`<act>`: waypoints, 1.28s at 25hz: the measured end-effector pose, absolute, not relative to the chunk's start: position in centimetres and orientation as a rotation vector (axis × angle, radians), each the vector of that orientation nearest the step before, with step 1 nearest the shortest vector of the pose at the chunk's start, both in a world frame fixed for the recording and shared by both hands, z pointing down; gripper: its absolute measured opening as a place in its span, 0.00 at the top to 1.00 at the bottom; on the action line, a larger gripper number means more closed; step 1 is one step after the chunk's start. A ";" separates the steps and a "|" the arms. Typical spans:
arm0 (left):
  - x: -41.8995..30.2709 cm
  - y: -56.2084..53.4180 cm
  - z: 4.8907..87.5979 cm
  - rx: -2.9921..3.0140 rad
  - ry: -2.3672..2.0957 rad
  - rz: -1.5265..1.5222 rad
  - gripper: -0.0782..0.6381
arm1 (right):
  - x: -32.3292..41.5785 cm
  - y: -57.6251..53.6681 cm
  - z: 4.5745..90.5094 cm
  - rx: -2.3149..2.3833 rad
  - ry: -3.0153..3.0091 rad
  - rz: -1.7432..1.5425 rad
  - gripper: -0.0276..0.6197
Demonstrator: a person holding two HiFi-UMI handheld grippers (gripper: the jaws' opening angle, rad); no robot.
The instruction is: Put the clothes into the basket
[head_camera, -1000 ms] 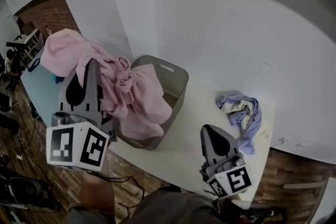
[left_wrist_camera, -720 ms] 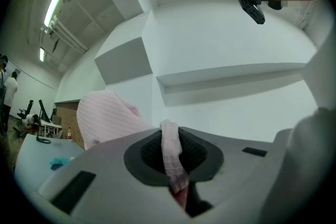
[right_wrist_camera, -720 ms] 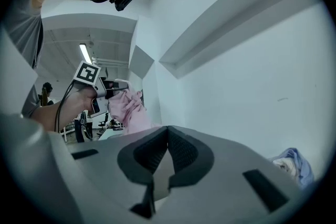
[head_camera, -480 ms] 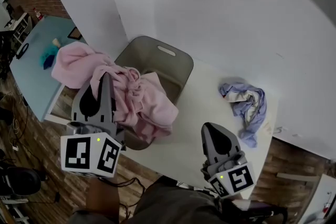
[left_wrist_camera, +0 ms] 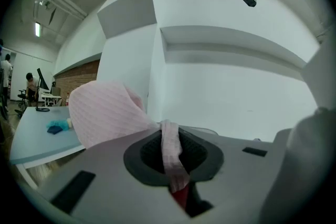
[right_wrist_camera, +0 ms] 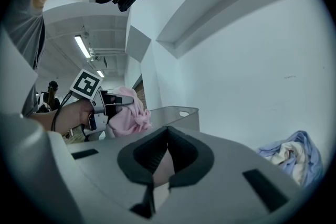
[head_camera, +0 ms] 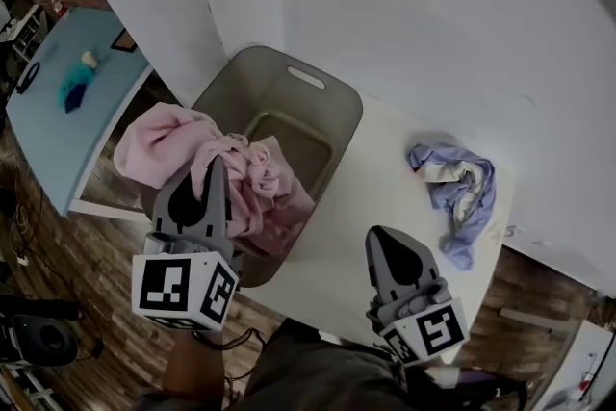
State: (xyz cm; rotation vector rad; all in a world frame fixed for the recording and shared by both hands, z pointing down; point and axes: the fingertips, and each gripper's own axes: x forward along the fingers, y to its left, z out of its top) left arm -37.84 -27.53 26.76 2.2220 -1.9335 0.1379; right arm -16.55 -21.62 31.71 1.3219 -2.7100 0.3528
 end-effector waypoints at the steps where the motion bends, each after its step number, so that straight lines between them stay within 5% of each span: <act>1: -37.7 -27.7 27.2 2.217 -1.923 0.152 0.85 | -16.7 -21.9 32.0 1.317 -2.708 0.356 0.95; 14: -36.6 -28.6 27.8 2.250 -1.852 0.187 0.71 | -17.6 -23.2 33.9 1.293 -2.683 0.411 0.95; 32: -30.8 -22.8 22.5 2.348 -1.929 0.039 0.87 | -11.9 -17.8 31.1 1.381 -2.737 0.335 0.95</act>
